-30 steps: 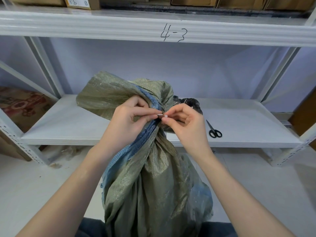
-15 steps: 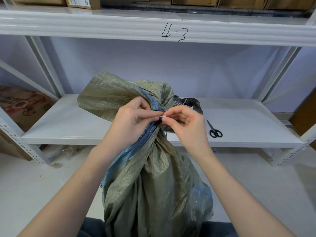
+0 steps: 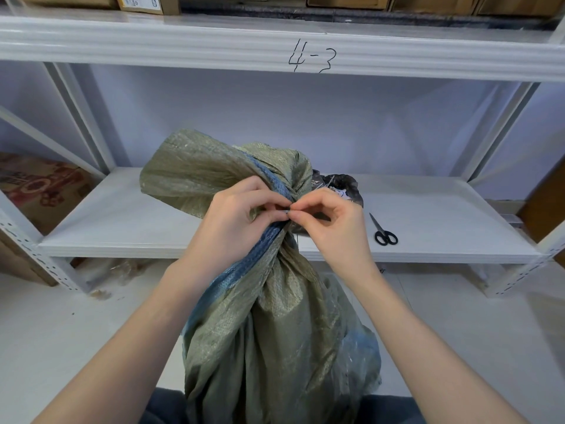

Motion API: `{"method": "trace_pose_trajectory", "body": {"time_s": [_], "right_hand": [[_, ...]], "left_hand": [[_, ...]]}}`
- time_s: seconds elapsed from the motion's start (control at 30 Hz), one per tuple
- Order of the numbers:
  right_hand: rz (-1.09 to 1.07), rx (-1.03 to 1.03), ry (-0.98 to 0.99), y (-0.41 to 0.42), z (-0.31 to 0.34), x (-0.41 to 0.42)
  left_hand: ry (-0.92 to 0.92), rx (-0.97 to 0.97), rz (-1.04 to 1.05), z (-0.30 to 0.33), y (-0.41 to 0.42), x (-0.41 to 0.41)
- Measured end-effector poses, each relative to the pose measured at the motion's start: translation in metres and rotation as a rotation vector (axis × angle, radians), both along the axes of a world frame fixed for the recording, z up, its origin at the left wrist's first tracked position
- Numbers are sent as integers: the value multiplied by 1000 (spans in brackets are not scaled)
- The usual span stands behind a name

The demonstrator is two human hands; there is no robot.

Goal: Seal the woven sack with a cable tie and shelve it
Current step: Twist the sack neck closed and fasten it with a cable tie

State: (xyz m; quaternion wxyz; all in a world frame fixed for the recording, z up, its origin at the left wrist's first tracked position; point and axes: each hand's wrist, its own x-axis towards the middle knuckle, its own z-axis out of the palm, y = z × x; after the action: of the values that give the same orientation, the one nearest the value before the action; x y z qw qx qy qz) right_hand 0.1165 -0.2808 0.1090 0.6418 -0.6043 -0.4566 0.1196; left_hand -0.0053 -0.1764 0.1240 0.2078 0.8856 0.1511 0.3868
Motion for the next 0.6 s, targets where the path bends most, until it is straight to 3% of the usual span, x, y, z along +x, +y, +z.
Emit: {"method": "trace_pose_trajectory", "body": {"time_s": [0.3, 0.47, 0.6], "right_hand": [[-2, 30, 37, -1, 0, -3], [21, 8, 157, 1, -1, -1], [-1, -122, 11, 2, -6, 0]], "left_hand": [[-7, -6, 1, -3, 2, 0], [-15, 19, -3, -3, 4, -2], [-10, 3, -6, -5, 3, -1]]}}
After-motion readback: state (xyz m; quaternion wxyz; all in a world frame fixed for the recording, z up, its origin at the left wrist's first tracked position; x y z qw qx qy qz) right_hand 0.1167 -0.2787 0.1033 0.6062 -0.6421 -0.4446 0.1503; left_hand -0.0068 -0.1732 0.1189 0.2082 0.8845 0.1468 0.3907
